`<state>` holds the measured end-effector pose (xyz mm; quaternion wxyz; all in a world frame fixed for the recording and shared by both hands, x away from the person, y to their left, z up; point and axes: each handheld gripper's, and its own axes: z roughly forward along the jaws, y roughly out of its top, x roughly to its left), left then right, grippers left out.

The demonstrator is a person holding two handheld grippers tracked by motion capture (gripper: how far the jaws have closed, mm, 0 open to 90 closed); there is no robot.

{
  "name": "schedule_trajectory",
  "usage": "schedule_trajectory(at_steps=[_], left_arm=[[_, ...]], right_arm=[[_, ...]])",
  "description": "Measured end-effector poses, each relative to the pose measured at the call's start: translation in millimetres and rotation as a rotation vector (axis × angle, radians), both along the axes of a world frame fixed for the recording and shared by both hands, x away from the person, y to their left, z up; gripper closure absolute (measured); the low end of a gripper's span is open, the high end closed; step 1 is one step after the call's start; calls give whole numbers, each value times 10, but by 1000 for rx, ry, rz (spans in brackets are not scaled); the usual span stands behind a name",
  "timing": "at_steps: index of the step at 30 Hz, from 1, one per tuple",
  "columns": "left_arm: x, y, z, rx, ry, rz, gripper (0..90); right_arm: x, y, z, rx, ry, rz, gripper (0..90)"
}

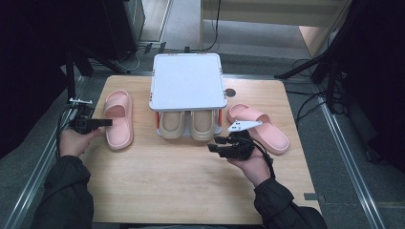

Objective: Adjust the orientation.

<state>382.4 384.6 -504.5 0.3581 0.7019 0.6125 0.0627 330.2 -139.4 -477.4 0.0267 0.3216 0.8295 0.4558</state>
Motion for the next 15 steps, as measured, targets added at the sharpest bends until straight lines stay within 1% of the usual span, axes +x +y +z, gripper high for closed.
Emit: schedule_trajectory(at_steps=[2, 3, 5, 7, 10, 12, 14, 15], left_arm=[[-26, -10, 52, -7, -23, -1, 684], [-36, -10, 75, -7, -27, 1, 659], [-60, 4, 132, -13, -40, 13, 637], [-73, 21, 164, -11, -44, 27, 610], [-65, 53, 162, -3, -49, 40, 547], [-58, 81, 147, 16, -48, 46, 503], [-47, 129, 116, 11, -40, 64, 492], [-41, 140, 104, 15, -37, 71, 491]], right_arm=[[-1, -2, 3, 1, -3, 0, 552], [-3, -1, 4, 1, -2, 0, 552], [-6, 0, 6, 0, -5, 1, 553], [-9, 0, 7, -1, -4, 2, 553], [-7, -7, 9, 1, -3, 0, 553], [-3, -14, 11, 1, -2, -3, 553], [-1, -21, 15, 5, -4, -3, 553], [-1, -23, 14, 4, -5, -5, 553]])
